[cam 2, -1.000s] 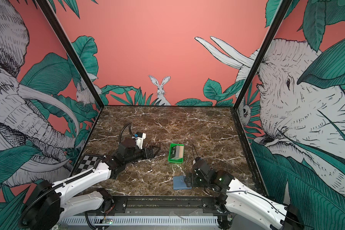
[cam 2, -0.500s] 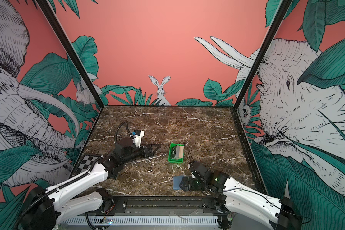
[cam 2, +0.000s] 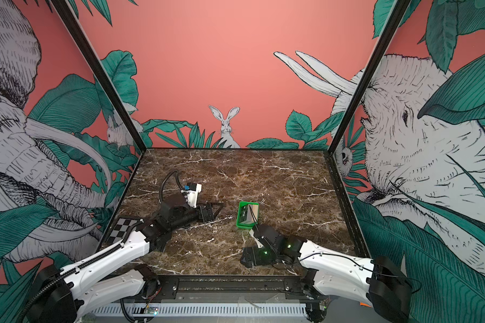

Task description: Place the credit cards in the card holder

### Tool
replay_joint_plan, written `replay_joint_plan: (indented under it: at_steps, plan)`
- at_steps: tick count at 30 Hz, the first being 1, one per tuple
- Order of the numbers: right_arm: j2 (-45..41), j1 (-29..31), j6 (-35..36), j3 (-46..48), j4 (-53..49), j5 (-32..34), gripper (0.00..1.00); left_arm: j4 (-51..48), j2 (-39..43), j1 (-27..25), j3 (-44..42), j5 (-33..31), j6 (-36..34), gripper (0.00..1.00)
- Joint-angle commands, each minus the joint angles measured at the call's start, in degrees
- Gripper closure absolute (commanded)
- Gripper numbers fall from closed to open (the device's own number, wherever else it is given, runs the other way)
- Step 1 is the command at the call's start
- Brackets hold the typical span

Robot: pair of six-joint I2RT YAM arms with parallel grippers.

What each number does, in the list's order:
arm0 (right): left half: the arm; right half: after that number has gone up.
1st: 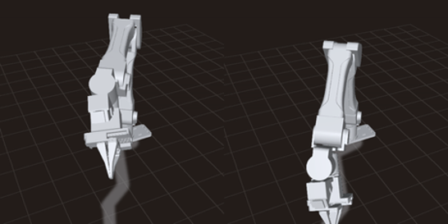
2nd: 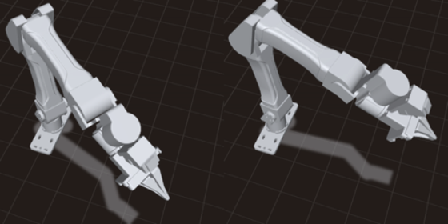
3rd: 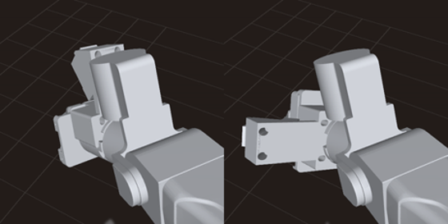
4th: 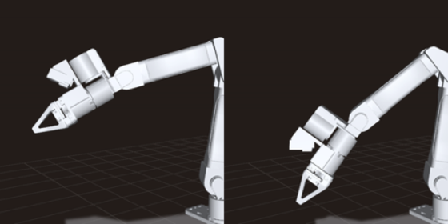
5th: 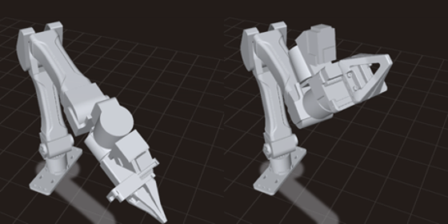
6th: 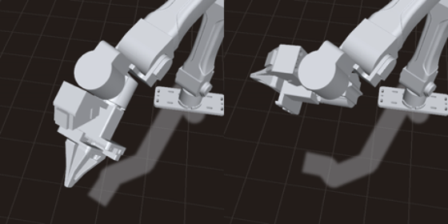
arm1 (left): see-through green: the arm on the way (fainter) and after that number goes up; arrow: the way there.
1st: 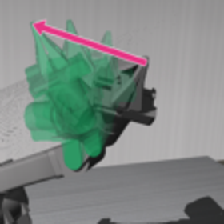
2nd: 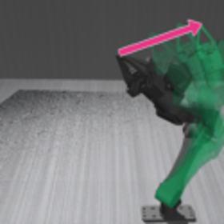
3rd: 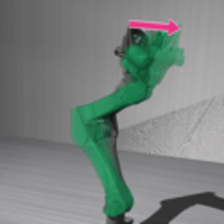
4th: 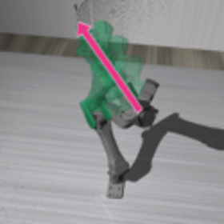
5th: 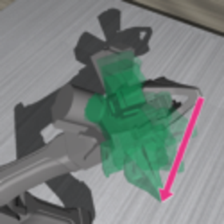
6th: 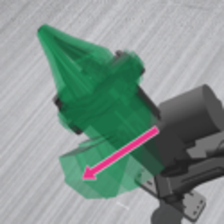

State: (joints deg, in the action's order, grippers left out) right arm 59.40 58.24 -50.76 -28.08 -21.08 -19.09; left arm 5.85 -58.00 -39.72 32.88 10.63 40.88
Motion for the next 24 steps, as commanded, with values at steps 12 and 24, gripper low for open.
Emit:
replay_joint_plan:
  at_steps: [12, 24]
  plan:
    - [4.7, 2.9, 1.6, -6.8, -4.2, 9.2, 0.10, -1.7, 2.6, -0.1, 0.1, 0.9, -2.0, 0.01]
    - [-10.9, 2.8, -3.1, 0.0, -17.2, 13.7, 0.08, 2.3, 0.5, 0.0, -1.1, 2.2, -0.2, 0.01]
